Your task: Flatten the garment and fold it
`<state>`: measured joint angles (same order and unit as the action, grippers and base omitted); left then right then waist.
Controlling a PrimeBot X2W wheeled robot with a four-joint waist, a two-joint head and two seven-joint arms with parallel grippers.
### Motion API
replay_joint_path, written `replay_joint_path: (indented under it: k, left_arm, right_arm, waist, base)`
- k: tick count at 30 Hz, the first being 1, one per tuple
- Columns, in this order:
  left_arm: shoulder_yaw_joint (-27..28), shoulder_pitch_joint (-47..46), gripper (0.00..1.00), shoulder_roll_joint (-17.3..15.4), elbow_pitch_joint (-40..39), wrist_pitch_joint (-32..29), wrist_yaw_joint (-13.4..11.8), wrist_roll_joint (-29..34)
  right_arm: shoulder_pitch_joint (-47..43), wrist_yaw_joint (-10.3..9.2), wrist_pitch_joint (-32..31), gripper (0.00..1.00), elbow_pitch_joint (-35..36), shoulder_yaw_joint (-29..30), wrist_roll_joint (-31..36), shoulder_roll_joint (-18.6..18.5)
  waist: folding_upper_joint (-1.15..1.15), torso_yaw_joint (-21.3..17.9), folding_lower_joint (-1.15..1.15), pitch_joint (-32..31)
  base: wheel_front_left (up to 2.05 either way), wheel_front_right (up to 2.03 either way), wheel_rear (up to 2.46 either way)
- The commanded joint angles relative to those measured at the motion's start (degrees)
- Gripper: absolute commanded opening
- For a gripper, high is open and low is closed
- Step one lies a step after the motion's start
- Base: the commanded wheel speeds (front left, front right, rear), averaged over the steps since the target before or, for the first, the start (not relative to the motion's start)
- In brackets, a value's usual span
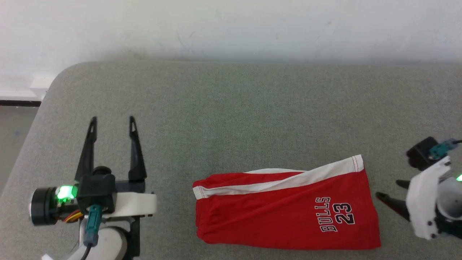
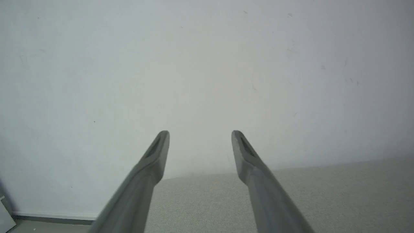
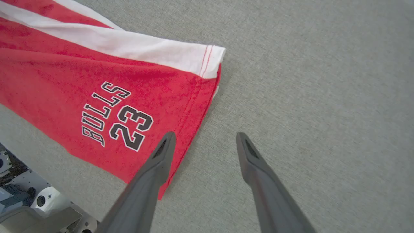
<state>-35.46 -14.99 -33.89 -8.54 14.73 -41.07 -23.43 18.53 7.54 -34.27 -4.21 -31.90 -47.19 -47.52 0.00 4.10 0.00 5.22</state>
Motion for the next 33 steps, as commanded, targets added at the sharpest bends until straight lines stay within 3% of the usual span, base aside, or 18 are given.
replay_joint_path:
  k: [1,7,13,20,21,22,27,33]
  left_arm:
    - [1.9,2.2,1.00,1.0,-0.1,0.2,-0.6,1.7]
    - [9.5,8.0,1.00,6.8,-1.1,0.3,1.7,6.9]
    - [13.5,12.3,1.00,12.4,-0.5,0.3,10.2,10.2]
    - [16.8,15.0,1.00,18.0,3.2,0.3,17.9,14.1]
    - [17.7,14.9,1.00,18.6,3.8,0.3,18.8,14.4]
    - [18.6,14.9,1.00,19.2,4.2,0.3,19.5,14.8]
    - [22.2,15.3,1.00,20.9,5.7,0.3,22.9,17.0]
    - [24.5,15.8,1.00,22.0,6.1,0.3,25.4,19.4]
  right_arm:
    - [0.6,-0.05,-0.8,1.00,-1.6,0.3,0.7,2.3]
    - [1.7,-0.05,-0.5,1.00,-10.1,2.1,3.7,10.3]
    - [-0.3,-0.05,0.6,1.00,-16.0,2.2,4.9,14.5]
    - [-3.6,-0.05,2.8,1.00,-19.5,1.3,3.8,17.7]
    - [-3.6,-0.05,3.5,0.45,-19.6,1.3,3.8,17.9]
    - [-3.7,-0.05,4.1,0.00,-19.7,1.3,3.7,18.1]
    - [-2.2,-0.05,7.0,0.00,-18.3,1.4,2.9,17.7]
    - [0.3,-0.05,8.3,0.00,-14.4,2.6,2.2,14.2]
  waist:
    - [0.00,0.3,0.00,0.6]
    - [0.00,1.4,0.00,1.7]
    - [0.00,2.7,0.00,2.1]
    - [0.00,3.2,0.00,2.0]
    - [0.00,3.1,0.00,2.0]
    - [0.00,3.1,0.00,1.9]
    - [0.00,2.4,0.00,1.6]
    - [0.00,1.6,0.00,0.6]
  base:
    - [0.00,0.00,0.00]
    - [0.00,0.00,0.00]
    - [0.00,0.00,0.00]
    - [0.00,0.00,0.00]
    - [0.00,0.00,0.00]
    - [0.00,0.00,0.00]
    - [0.00,0.00,0.00]
    - [0.00,0.00,0.00]
